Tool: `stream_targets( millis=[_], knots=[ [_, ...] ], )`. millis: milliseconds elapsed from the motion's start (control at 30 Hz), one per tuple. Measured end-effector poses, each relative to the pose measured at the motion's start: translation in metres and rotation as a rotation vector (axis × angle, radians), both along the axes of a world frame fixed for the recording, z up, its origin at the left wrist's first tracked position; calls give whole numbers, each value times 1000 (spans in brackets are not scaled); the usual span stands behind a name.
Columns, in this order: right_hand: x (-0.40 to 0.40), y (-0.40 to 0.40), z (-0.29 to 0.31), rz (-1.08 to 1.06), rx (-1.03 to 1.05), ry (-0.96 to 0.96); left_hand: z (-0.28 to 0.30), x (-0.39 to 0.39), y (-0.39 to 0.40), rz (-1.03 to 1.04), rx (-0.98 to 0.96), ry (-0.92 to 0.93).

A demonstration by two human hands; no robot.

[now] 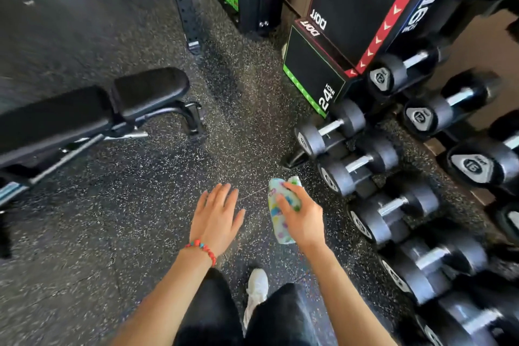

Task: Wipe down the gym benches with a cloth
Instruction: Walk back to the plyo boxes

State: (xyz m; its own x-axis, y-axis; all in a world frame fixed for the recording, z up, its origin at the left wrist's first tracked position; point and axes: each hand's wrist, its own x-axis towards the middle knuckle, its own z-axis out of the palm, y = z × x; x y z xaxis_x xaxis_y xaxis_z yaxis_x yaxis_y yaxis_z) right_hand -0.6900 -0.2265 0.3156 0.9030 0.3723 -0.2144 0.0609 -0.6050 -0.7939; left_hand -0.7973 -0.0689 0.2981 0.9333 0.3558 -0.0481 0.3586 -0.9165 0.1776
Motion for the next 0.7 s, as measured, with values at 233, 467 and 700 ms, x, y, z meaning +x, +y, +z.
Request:
stream_targets(
  millis=[233,467,700],
  knots=[
    [61,42,-6,3,-2,52,-5,65,45,18,-19,-40],
    [143,132,-26,-1,9,64,-25,149,139,32,-24,-29],
    [224,219,-16,-39,2,46,-17,233,230,3,-15,-43]
  ],
)
